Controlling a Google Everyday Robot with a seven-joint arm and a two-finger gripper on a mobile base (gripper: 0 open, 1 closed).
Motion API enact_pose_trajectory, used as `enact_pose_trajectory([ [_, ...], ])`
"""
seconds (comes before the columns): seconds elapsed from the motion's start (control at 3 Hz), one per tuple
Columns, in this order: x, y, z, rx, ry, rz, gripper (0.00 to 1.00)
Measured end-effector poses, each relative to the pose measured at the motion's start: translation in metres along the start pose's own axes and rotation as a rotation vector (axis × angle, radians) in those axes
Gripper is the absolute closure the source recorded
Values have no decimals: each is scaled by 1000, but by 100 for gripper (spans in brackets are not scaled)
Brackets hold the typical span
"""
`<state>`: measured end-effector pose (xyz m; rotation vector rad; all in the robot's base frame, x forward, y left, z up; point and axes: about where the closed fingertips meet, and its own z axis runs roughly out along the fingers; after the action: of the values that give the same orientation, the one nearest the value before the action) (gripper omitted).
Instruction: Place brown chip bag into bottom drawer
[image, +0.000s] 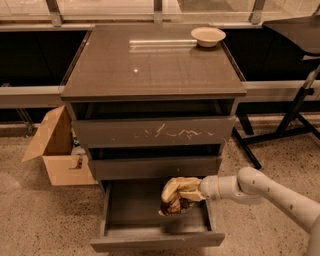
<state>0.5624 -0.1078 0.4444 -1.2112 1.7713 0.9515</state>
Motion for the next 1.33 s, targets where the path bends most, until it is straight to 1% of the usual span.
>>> enact_pose_trajectory([
  [0.33, 32, -29, -1, 28, -21, 51, 82],
  [0.67, 49, -48, -2, 47, -36, 78, 59],
  [1.0, 51, -54, -6, 65, -41, 80, 34],
  [1.33, 41, -53, -16, 89, -35, 61, 12],
])
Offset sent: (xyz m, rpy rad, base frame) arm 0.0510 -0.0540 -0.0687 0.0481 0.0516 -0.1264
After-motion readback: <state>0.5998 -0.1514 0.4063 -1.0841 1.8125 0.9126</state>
